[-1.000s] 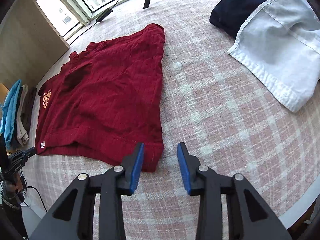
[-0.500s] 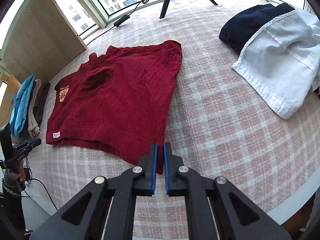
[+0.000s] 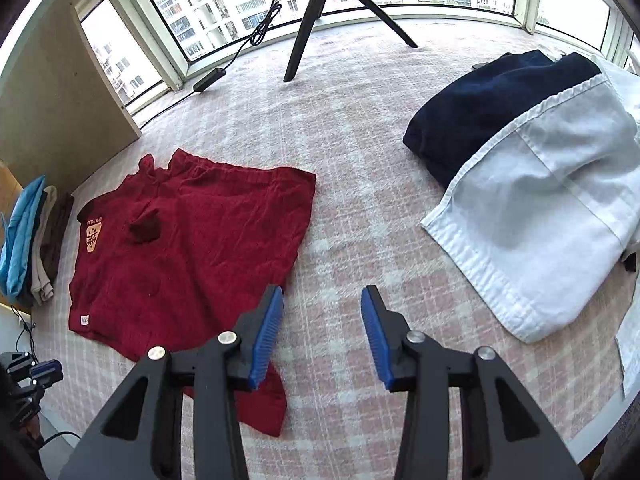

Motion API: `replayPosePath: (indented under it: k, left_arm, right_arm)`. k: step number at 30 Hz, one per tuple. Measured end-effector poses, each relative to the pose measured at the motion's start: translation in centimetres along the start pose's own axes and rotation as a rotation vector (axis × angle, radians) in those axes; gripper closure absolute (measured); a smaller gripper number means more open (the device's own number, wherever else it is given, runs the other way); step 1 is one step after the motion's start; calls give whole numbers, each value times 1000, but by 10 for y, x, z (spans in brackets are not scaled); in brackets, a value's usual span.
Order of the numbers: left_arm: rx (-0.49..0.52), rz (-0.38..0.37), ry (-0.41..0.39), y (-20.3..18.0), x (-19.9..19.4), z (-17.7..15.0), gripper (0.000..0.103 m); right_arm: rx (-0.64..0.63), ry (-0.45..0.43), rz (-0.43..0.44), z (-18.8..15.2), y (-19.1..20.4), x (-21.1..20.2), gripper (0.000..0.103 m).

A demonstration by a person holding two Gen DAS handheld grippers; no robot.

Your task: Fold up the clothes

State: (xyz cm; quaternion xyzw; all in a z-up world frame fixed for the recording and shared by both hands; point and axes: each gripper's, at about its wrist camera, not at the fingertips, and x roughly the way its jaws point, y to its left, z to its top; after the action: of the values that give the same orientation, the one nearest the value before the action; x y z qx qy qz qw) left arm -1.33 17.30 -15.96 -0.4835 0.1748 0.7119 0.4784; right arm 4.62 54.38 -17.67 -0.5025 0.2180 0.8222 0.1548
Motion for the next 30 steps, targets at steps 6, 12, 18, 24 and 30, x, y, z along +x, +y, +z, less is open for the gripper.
replayPosePath:
  k: [6,12,18,24,30]
  left_arm:
    - [163,-41,-11,-121,71,62,82]
    - [238,4,52,-173,137,89,79]
    - [229,13,66,-177,162,97,89]
    - [128,-106,20,-161,141,107,103]
    - [109,-149,-14,-158,125,106,103]
  right_arm:
    - [-97,77,65,54,5,60,62]
    - [-189,92,107,66,16,79,62]
    - [-237,75,146,65,17,81,81]
    - [-95,81,289,79,-6,79,97]
    - [-121,61,201,90,-7,76,98]
